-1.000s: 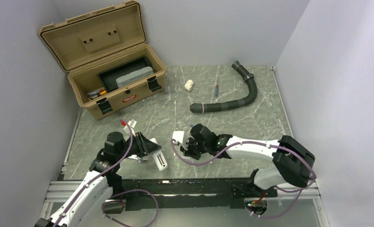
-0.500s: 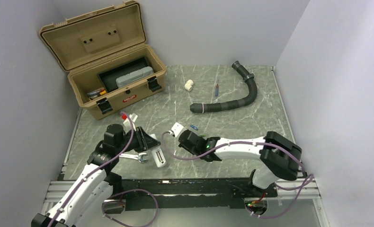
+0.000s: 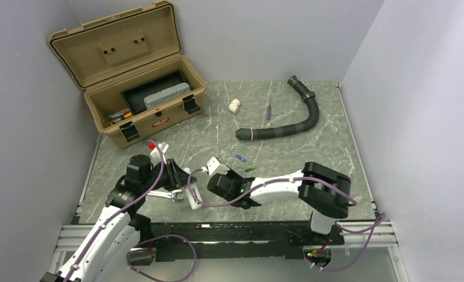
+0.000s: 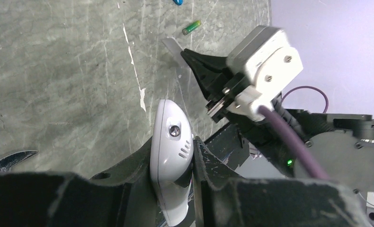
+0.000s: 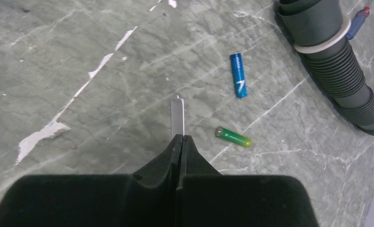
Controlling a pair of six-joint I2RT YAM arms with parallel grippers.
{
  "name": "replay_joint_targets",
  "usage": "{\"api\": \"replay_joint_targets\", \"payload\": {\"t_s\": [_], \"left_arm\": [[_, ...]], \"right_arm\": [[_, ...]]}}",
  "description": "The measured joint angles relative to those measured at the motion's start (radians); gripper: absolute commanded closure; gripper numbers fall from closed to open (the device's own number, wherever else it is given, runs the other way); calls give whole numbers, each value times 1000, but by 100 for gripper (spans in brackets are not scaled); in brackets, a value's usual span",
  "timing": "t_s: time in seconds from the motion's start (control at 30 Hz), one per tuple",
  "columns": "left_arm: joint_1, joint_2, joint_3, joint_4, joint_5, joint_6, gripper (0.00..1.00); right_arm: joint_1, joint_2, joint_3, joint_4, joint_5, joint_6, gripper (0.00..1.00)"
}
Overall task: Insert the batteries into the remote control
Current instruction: Adjust the battery cover at the center of the board.
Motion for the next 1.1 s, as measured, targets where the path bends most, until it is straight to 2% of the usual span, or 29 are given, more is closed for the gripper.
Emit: {"api": "replay_joint_targets", "payload": {"t_s": [0.2,0.3,0.47,0.73,0.87,1.1], "left_arm": [[11,-36,0,-43,0,21,100],[15,-58,0,-61,0,23,100],[18,-89,0,-82,0,23,100],[21,-133,0,-109,-2,23,100],[21,-152,0,-134,-9,23,100],[21,-168,-6,-132,-16,18,100]], "right_arm": [[51,81,45,-8,63,11,99],[63,91,53,-10,72,15,92],[76,96,58,-21,68,29,74],[92,88,49,-3,23,52,59],[92,33,16,30,-6,63,53],[32,-184,-57,96,-66,97,51]]}}
